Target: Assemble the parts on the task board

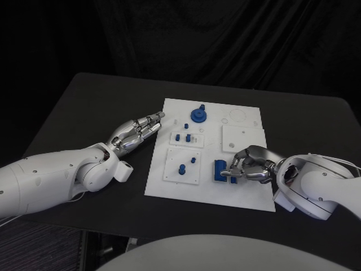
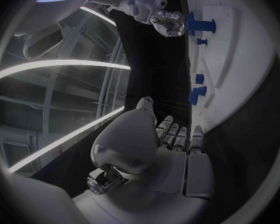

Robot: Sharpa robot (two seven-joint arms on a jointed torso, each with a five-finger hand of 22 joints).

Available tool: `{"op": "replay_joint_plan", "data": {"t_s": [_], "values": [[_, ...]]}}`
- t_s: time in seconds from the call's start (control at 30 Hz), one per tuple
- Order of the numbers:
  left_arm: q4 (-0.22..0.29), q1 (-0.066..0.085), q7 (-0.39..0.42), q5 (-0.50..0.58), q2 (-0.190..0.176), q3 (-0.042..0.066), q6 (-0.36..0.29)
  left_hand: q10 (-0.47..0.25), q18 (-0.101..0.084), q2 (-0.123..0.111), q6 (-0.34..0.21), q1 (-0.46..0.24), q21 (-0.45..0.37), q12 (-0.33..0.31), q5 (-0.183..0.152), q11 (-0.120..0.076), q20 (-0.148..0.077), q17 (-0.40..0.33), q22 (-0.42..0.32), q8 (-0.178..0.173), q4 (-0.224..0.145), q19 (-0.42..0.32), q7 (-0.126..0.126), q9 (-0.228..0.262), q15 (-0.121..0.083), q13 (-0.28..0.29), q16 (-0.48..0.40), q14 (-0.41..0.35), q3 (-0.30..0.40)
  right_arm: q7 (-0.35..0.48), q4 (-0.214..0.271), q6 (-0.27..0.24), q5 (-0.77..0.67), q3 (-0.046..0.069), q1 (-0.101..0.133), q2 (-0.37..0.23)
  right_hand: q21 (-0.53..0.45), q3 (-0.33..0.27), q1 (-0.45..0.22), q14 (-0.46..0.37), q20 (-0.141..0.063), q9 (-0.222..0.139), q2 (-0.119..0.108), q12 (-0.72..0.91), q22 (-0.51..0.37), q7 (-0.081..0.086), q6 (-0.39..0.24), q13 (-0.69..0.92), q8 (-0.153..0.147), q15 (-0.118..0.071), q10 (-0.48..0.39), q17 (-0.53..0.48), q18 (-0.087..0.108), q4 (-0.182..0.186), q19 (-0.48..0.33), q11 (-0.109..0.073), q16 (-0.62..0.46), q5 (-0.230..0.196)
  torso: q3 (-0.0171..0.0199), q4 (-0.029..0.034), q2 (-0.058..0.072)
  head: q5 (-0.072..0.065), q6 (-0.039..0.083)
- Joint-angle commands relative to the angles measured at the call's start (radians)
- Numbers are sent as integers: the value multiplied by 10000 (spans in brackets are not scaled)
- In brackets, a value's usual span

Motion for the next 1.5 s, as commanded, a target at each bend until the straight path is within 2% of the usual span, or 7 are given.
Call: {"op": "replay_joint_plan", "data": {"t_s": [0.03,0.23,0.43,0.73,1.13,1.23,1.5], "values": [[8,-12,136,-16,25,7,121,-32,75,-12,9,86,-39,33,24,65,57,-11,12,55,-2,-22,73,16,47,12,-36,-4,58,-192,-46,80,-222,1,-13,50,-59,11,98,695,-90,9,-22,27,1998,-32,63,2630,31,-76,1077,615,89,-21,315,-69,7,-44,7,-14,8,6,-1],[7,-12,124,-16,31,7,136,-34,74,-10,5,91,-40,33,23,66,56,-11,10,54,-1,-24,75,15,49,11,-36,-4,64,-257,-108,215,-463,1,-34,130,-52,66,381,693,-95,72,-76,27,2000,-38,86,2630,104,-81,1077,611,86,-152,315,-75,4,-43,11,-19,5,16,-1],[7,-12,119,-16,35,7,152,-34,74,-10,5,91,-40,33,23,66,56,-11,10,54,-1,-24,75,15,49,11,-36,-4,64,-280,-188,330,-654,0,-86,224,-32,358,1292,695,-71,200,125,27,2006,-7,156,2630,259,-55,1077,618,81,-685,323,-47,3,17,7,-13,-3,21,-1],[21,-13,118,-16,18,7,155,-34,74,-10,5,91,-40,33,23,66,56,-11,10,54,-1,-24,75,15,49,11,-36,-4,64,-239,-266,307,-710,-1,-150,322,-6,456,1660,700,-54,306,252,27,2016,1,301,2630,400,-43,1077,640,75,-944,333,-35,12,26,7,-20,0,36,-1],[29,-14,124,-16,7,7,149,-35,71,1,6,95,-39,34,23,71,60,-11,11,54,5,-23,76,15,56,11,-36,-4,72,-68,-253,300,-717,-1,-169,300,-11,454,1659,696,-52,315,280,27,2014,8,316,2630,414,-41,1077,618,76,-946,332,-32,3,28,7,-16,-7,31,-1],[40,-14,157,-16,-4,7,102,-35,71,1,6,95,-39,34,23,71,60,-11,11,54,5,-23,76,15,56,11,-36,-4,72,194,-199,237,-717,-1,-170,230,20,321,1472,701,-43,311,206,27,2025,29,288,2630,408,-28,1077,643,68,-855,344,-13,13,16,5,-19,-3,50,-1],[143,-13,428,-16,-68,9,-259,-7,82,-72,160,140,-35,139,31,40,9,-11,17,86,-4,-18,71,34,-11,27,-36,-4,60,1522,129,-618,-318,7,-140,-253,200,21,891,739,-41,378,-104,27,2084,8,435,2630,528,-34,1077,823,27,-424,416,-28,94,-34,7,-25,-10,64,-1]]}}
